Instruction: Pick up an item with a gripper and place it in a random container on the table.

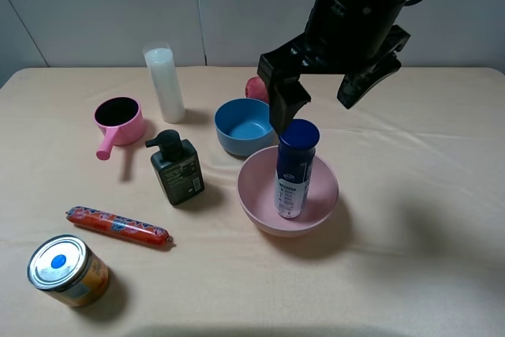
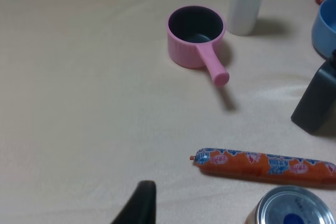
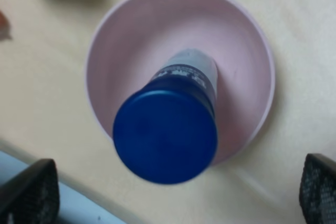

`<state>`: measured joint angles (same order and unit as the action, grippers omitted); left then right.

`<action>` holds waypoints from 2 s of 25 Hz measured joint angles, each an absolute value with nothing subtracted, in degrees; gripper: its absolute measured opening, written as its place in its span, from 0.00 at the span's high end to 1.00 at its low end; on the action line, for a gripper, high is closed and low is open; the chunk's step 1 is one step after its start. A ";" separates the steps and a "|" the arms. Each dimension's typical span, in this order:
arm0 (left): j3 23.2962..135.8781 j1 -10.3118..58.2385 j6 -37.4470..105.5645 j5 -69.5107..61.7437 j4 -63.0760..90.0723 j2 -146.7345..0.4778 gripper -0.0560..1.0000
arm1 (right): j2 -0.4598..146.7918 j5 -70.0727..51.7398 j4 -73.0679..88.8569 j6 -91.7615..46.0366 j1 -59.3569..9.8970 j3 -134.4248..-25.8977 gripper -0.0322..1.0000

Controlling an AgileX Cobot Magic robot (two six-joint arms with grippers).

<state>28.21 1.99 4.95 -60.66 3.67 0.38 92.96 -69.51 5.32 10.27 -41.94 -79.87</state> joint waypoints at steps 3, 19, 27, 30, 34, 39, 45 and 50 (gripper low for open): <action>28.21 1.99 4.95 -60.66 3.67 0.38 0.00 | 89.99 -69.57 5.28 10.27 -41.94 -79.87 0.30; 28.21 1.99 4.95 -60.66 3.67 0.38 0.00 | 72.68 -69.71 4.05 10.27 -41.94 -71.25 0.30; 28.21 1.99 4.95 -60.66 3.67 0.38 0.00 | 63.95 -69.71 3.83 10.27 -41.94 -62.43 0.30; 28.21 1.99 4.95 -60.66 3.67 0.38 0.00 | 60.75 -69.66 3.78 10.27 -41.94 -58.72 0.30; 28.21 1.99 4.95 -60.66 3.67 0.38 0.00 | 55.68 -69.72 3.72 10.27 -41.94 -53.51 0.30; 28.21 1.99 4.95 -60.66 3.67 0.38 0.00 | 48.40 -69.72 3.72 10.27 -41.94 -47.78 0.30; 28.21 1.99 4.95 -60.66 3.67 0.38 0.00 | 39.81 -69.82 3.86 10.27 -34.86 -43.57 0.30; 28.21 1.99 4.95 -60.66 3.67 0.38 0.00 | 31.00 -69.30 3.86 10.27 -22.95 -40.48 0.30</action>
